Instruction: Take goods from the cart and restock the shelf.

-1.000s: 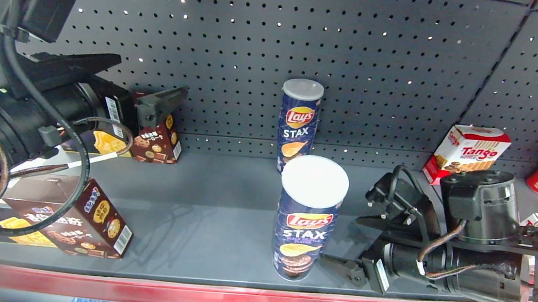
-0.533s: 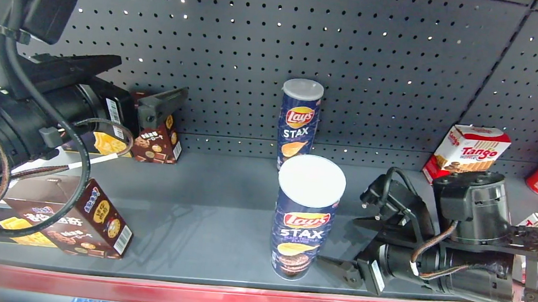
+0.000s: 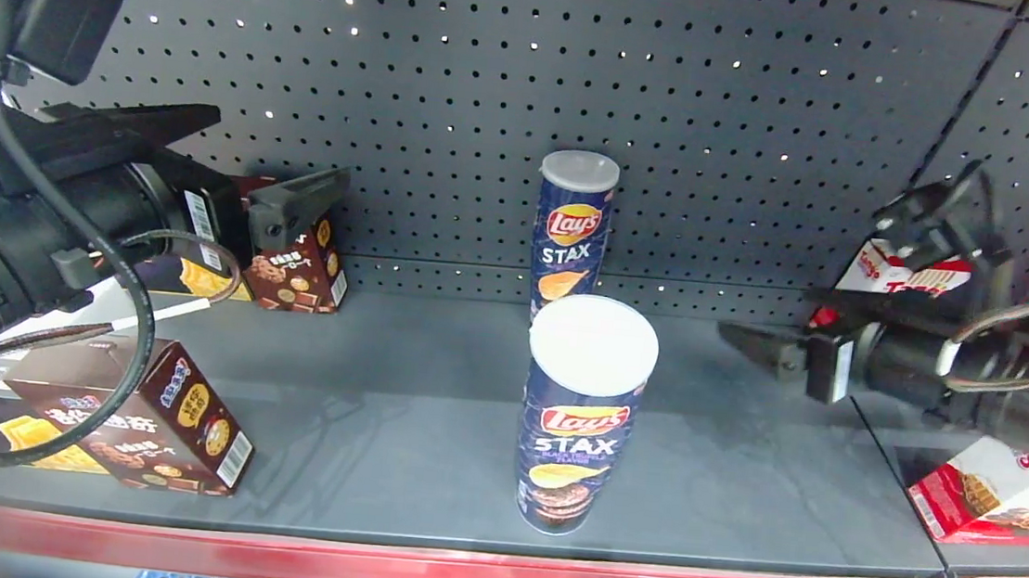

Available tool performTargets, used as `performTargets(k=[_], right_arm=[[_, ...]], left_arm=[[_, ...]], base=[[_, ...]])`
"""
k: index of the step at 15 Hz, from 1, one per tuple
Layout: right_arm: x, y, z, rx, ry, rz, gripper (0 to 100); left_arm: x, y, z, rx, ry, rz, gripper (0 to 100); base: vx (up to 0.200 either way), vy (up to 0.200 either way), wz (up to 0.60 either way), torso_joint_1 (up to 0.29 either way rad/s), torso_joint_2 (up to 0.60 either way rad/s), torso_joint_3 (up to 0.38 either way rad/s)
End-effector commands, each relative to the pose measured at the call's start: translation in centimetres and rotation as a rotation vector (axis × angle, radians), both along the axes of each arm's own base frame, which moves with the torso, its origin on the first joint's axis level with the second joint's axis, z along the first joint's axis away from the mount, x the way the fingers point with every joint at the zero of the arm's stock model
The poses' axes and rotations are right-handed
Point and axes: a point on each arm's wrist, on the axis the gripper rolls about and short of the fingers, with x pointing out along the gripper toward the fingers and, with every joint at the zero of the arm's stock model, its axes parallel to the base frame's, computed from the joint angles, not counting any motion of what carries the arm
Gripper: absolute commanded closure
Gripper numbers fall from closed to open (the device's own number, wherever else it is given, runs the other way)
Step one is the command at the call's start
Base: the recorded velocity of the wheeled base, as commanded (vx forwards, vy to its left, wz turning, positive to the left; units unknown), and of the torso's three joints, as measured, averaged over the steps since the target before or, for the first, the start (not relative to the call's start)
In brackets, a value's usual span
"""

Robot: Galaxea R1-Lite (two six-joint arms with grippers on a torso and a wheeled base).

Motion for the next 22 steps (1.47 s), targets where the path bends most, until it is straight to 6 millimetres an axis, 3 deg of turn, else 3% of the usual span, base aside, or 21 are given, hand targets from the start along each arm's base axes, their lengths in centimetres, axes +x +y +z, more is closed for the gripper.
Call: performTargets(k=[1, 4, 6, 7, 9, 10, 12, 16, 18, 22], right_arm=[[-4.0, -4.9, 5.3, 0.079, -0.210, -0.143, 0], [-9.0, -7.1, 6.2, 0.112, -0.315, -0.231, 0], [-14.1, -8.4, 4.7, 0.134, -0.365, -0.278, 0], [-15.0, -8.6, 4.3, 0.136, -0.371, -0.286, 0], [-19.5, -9.8, 1.7, 0.129, -0.356, -0.297, 0], [-20.4, -10.0, 1.3, 0.129, -0.356, -0.303, 0], [-23.8, -10.8, -1.5, 0.118, -0.326, -0.300, 0], [-26.8, -11.5, -8.0, 0.156, -0.332, -0.306, 0], [-26.3, -11.4, -10.5, 0.170, -0.284, -0.314, 0], [-24.8, -11.1, -14.5, 0.136, -0.161, -0.314, 0]], left_arm=[[-1.4, 0.6, 0.0, -0.004, -0.015, 0.002, 0], [-3.2, 1.4, 0.0, -0.013, -0.035, 0.007, 0], [-5.8, 2.5, 0.4, -0.033, -0.081, 0.002, 0], [-6.2, 2.7, 0.4, -0.036, -0.088, 0.002, 0], [-9.2, 4.0, 0.2, -0.059, -0.139, 0.004, 0], [-9.9, 4.3, 0.0, -0.063, -0.149, 0.005, 0], [-13.6, 5.8, -1.8, -0.063, -0.161, 0.008, 0], [-21.1, 9.1, -5.5, -0.028, -0.089, -0.001, 0], [-23.7, 10.2, -7.5, -0.029, -0.089, 0.010, 0], [-25.1, 10.7, -12.6, -0.010, -0.061, 0.015, 0]], base=[[0.000, 0.000, 0.00, 0.000, 0.00, 0.000], [0.000, 0.000, 0.00, 0.000, 0.00, 0.000], [0.000, 0.000, 0.00, 0.000, 0.00, 0.000], [0.000, 0.000, 0.00, 0.000, 0.00, 0.000], [0.000, 0.000, 0.00, 0.000, 0.00, 0.000], [0.000, 0.000, 0.00, 0.000, 0.00, 0.000], [0.000, 0.000, 0.00, 0.000, 0.00, 0.000], [0.000, 0.000, 0.00, 0.000, 0.00, 0.000], [0.000, 0.000, 0.00, 0.000, 0.00, 0.000], [0.000, 0.000, 0.00, 0.000, 0.00, 0.000]])
